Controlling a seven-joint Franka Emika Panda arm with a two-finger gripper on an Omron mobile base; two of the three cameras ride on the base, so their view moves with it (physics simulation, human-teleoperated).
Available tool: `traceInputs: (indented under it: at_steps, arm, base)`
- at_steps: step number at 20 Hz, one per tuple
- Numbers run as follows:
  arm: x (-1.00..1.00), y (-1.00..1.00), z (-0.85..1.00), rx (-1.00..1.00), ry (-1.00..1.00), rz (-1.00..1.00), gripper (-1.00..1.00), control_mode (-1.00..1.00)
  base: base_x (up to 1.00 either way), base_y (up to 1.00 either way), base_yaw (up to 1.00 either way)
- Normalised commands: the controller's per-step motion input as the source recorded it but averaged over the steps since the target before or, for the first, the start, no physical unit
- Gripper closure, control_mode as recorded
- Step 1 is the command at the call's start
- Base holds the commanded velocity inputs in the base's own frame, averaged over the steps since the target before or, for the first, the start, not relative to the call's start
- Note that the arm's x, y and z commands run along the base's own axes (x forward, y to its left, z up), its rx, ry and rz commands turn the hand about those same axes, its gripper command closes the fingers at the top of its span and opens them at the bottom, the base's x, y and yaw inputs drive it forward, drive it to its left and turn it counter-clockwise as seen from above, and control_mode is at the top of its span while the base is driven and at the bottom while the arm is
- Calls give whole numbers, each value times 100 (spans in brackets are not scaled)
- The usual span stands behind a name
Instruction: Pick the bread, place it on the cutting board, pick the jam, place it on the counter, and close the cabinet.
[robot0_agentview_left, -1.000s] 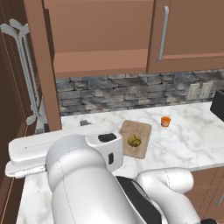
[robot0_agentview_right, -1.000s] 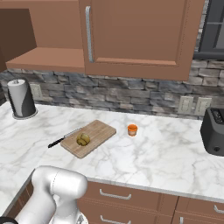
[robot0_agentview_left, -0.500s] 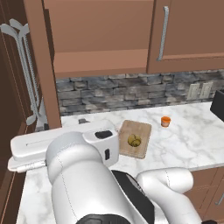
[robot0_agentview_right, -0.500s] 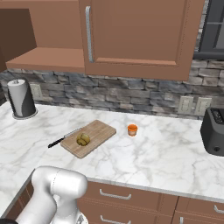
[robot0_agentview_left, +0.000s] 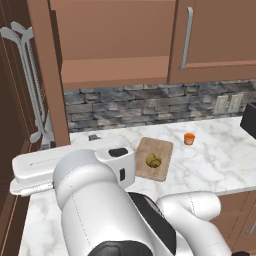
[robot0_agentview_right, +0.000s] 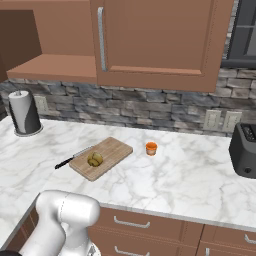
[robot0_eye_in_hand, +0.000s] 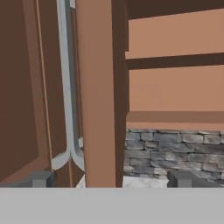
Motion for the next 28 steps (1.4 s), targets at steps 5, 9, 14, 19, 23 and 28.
traceInputs:
  at_steps: [5,9,14,19,23,28]
  arm:
    - [14,5,-6,0,0,0,-100,-100]
    - [19,2,-9,0,0,0,-100,-100]
    - [18,2,-10,0,0,0,-100,-100]
    - [17,6,-8,0,0,0,-100,-100]
    - [19,10,-7,0,0,0,-100,-100]
    - [19,12,-10,0,0,0,-100,-100]
  base:
    - [0,0,0]
    - [0,0,0]
    - [0,0,0]
    - [0,0,0]
    - [0,0,0]
    - [0,0,0]
